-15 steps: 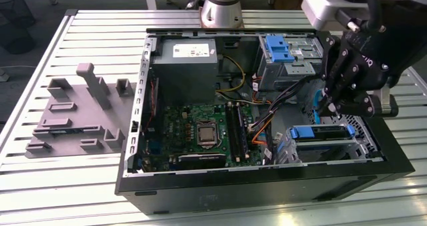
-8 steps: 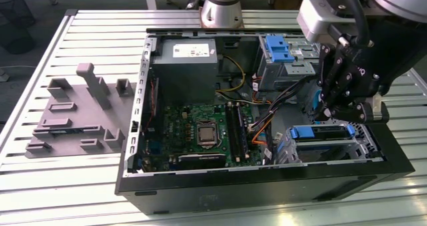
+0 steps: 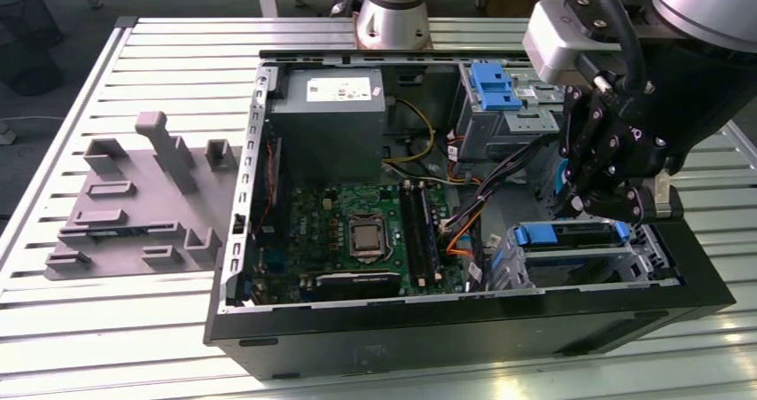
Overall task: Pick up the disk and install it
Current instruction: 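Insert the first disk wire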
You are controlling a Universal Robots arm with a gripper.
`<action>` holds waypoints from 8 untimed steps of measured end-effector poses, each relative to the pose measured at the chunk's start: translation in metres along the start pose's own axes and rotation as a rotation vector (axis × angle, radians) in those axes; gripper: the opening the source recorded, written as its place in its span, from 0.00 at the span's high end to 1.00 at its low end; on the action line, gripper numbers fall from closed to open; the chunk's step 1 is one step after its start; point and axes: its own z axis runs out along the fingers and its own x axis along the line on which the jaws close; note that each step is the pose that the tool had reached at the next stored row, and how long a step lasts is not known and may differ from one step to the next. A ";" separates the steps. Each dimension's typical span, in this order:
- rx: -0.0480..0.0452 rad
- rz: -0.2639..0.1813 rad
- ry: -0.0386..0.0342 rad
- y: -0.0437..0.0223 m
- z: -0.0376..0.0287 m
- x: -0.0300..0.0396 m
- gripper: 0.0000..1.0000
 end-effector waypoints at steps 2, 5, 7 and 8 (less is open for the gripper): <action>0.0000 0.000 0.0000 0.0000 0.0000 0.0000 0.89; 0.0000 0.000 0.0000 0.0000 0.0001 0.0000 0.89; 0.0000 0.000 -0.0001 0.0001 0.0001 0.0000 0.89; 0.0000 0.000 -0.0001 0.0002 0.0001 0.0000 0.89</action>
